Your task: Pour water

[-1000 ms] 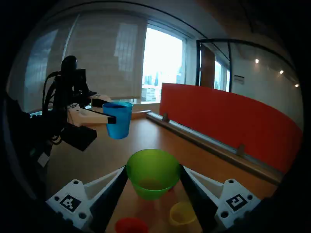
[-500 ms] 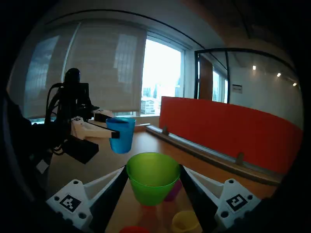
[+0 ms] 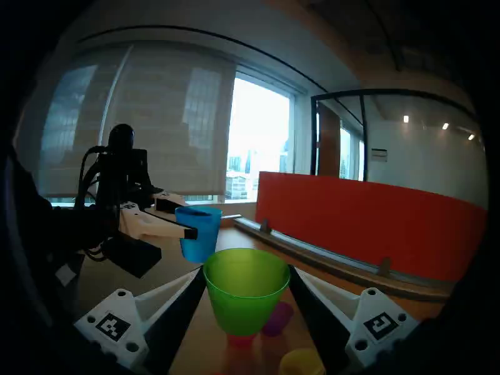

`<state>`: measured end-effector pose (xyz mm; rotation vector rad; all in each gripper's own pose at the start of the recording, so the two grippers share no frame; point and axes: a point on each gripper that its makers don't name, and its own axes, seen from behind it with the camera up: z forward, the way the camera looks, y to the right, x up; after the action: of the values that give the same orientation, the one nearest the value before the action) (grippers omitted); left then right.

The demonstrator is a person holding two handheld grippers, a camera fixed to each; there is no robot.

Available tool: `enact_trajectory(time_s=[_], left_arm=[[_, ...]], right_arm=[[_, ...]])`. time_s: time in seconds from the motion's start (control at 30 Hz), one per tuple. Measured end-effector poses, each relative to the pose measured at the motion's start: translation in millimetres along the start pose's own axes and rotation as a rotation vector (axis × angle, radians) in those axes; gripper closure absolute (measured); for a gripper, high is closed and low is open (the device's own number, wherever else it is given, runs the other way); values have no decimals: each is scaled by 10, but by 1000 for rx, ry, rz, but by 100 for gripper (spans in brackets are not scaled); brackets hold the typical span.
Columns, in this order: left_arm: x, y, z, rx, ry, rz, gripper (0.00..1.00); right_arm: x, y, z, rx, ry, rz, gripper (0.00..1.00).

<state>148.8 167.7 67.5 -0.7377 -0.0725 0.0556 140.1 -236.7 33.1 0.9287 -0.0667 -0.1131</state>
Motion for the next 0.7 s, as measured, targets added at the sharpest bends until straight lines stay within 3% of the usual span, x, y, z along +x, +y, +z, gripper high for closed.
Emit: enact_trajectory(time_s=[0.7], left_arm=[[-10,57,28,-19,-6,1,15]], right_arm=[[93,9,-40,8,38,32,5]])
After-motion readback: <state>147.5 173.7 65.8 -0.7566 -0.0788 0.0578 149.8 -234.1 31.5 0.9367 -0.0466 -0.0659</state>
